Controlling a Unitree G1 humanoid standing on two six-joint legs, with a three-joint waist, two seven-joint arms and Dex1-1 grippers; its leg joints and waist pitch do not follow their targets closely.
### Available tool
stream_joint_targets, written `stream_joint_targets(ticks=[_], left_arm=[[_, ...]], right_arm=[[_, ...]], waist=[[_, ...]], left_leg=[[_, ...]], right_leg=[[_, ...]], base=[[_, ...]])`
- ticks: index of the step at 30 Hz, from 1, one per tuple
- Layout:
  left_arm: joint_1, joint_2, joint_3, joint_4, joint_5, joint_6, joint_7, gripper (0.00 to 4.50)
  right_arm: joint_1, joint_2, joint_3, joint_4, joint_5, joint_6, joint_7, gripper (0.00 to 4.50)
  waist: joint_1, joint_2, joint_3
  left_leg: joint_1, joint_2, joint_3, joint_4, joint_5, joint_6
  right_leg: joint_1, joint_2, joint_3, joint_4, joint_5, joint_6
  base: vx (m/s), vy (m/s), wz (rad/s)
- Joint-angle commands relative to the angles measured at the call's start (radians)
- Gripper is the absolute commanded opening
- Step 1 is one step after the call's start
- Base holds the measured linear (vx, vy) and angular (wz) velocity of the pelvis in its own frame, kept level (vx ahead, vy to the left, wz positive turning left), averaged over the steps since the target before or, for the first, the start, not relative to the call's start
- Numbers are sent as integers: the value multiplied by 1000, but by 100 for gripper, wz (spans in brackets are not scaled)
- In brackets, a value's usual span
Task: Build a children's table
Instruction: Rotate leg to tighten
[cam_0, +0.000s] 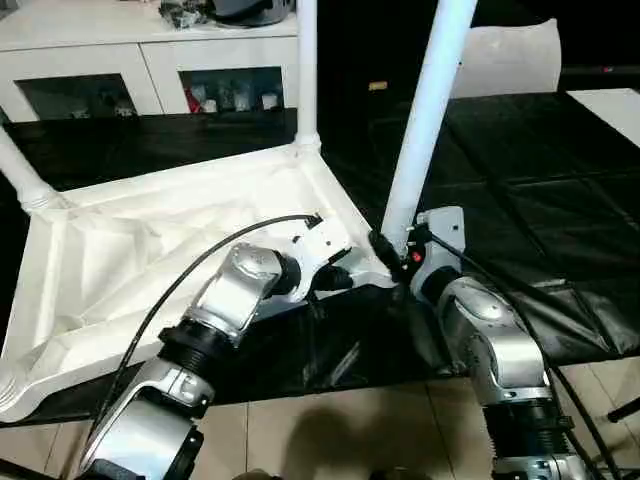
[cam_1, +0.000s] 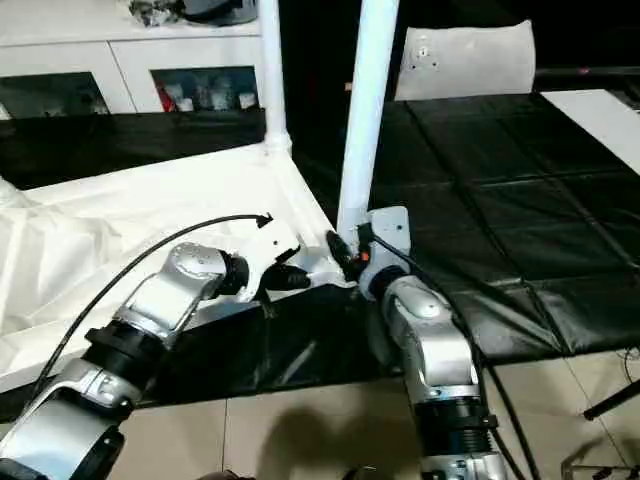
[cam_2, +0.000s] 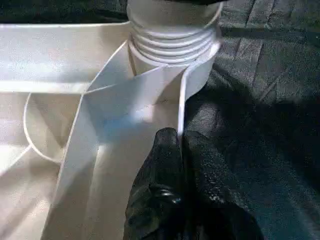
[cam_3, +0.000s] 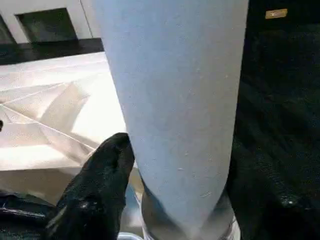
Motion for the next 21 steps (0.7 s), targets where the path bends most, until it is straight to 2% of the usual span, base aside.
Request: stream_joint_targets(ticks=[1,4,5,8,9,10,12,13,14,15,19,20,21], left_arm=[[-10,8,9,-41,-2,-36,14,0],[11,54,-5,-56,-15,-79,-54,0],[19,72,-11,-57,-18,-105,-83,0],[40,132,-30,-58,-43,-176,-198,0],[41,140,-32,-57,-48,-179,-214,0],[42,145,-33,-55,-53,-180,-225,0],[41,160,-42,-48,-52,-201,-254,0],[37,180,-54,-36,-50,-234,-288,0],[35,203,-68,-26,-52,-284,-340,0],[34,206,-69,-25,-54,-286,-348,0],[32,245,-88,-39,-84,-302,-464,0],[30,250,-92,-39,-86,-308,-479,0],[27,256,-99,-37,-85,-316,-496,0]], right_arm=[[21,18,70,9,29,26,55,325],[40,-32,78,-20,46,7,134,349],[49,-56,84,-32,53,0,172,364],[83,-154,101,-64,61,-26,306,389],[87,-170,102,-68,63,-30,328,398],[91,-184,102,-71,66,-34,347,407],[97,-209,102,-78,74,-41,386,415],[102,-241,102,-86,87,-45,435,433],[106,-279,103,-97,106,-51,492,440],[106,-285,102,-98,111,-50,502,445],[101,-350,91,-112,159,-41,604,448],[100,-361,90,-113,167,-42,622,448],[98,-374,90,-115,174,-37,641,448]], waist=[[11,-8,-73],[12,-8,-72],[11,-8,-71],[14,-6,-70],[13,-6,-70],[16,-10,-68],[19,-10,-67],[23,-13,-65],[30,-9,-64],[32,-9,-64],[45,-3,-67],[51,-8,-68],[54,-8,-68]], left_leg=[[-1,110,-59,-78,-154,58],[5,112,-56,-79,-167,62],[4,113,-56,-79,-165,62],[10,117,-57,-83,-181,58],[8,116,-56,-82,-185,59],[10,117,-53,-82,-196,57],[12,117,-53,-84,-209,46],[11,117,-53,-84,-216,43],[14,117,-54,-84,-229,42],[15,118,-53,-84,-230,41],[21,121,-51,-86,-227,30],[21,123,-49,-86,-214,30],[20,122,-48,-86,-208,30]], right_leg=[[54,-116,86,-53,-195,-186],[53,-110,84,-56,-216,-183],[54,-110,85,-55,-215,-183],[50,-106,85,-54,-213,-186],[51,-105,85,-53,-214,-187],[50,-108,87,-55,-232,-188],[48,-107,87,-58,-263,-187],[49,-108,87,-61,-288,-177],[49,-108,88,-64,-316,-163],[48,-108,88,-65,-322,-157],[44,-106,89,-59,-286,-171],[45,-106,90,-55,-263,-179],[45,-106,90,-53,-256,-183]], base=[[0,0,0],[0,0,0],[0,0,0],[0,0,0],[0,0,0],[0,0,0],[0,0,0],[0,0,0],[0,0,0],[0,0,0],[0,0,0],[0,0,0],[0,0,0]])
